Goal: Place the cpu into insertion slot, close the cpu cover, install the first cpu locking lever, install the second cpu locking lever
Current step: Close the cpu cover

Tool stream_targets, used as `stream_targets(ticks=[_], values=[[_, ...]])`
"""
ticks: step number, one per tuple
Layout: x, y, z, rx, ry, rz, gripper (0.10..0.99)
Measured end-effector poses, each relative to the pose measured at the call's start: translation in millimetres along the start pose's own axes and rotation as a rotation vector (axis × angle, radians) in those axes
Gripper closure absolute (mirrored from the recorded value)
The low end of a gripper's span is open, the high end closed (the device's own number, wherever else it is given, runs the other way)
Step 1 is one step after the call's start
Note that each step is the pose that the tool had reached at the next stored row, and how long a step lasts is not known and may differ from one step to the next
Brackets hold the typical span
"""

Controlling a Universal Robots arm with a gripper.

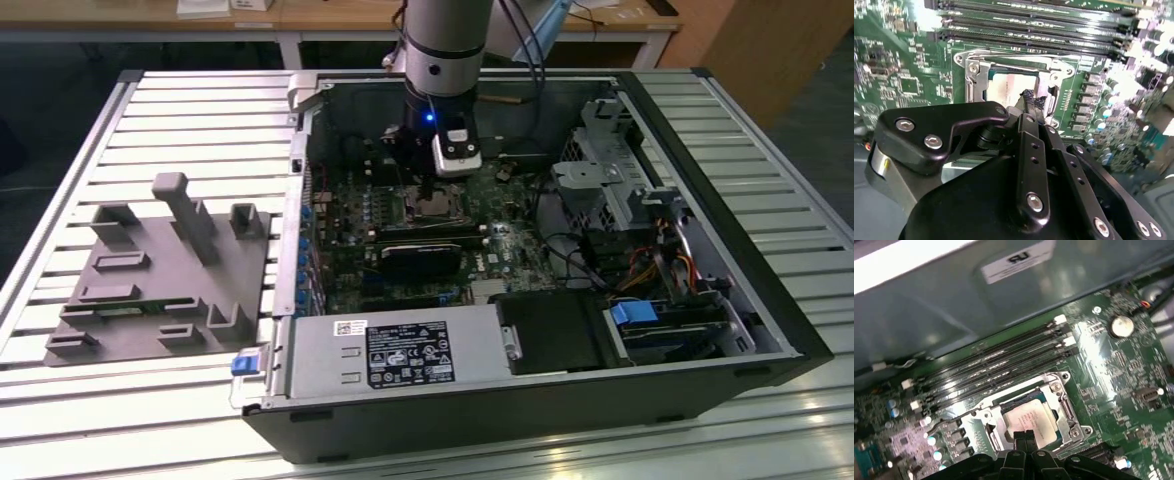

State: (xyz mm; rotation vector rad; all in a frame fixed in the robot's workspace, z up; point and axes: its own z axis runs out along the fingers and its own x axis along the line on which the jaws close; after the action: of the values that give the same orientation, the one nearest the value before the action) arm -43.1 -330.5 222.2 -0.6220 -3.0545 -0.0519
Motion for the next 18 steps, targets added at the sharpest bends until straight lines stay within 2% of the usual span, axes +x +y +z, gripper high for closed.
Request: stream_targets(ticks=[14,18], values=[[0.0,0.0,0.6,0.008,0.0067,-0.254,0.984],[0.0,0.0,1.2,0.008,0.0033,-0.317,0.984]])
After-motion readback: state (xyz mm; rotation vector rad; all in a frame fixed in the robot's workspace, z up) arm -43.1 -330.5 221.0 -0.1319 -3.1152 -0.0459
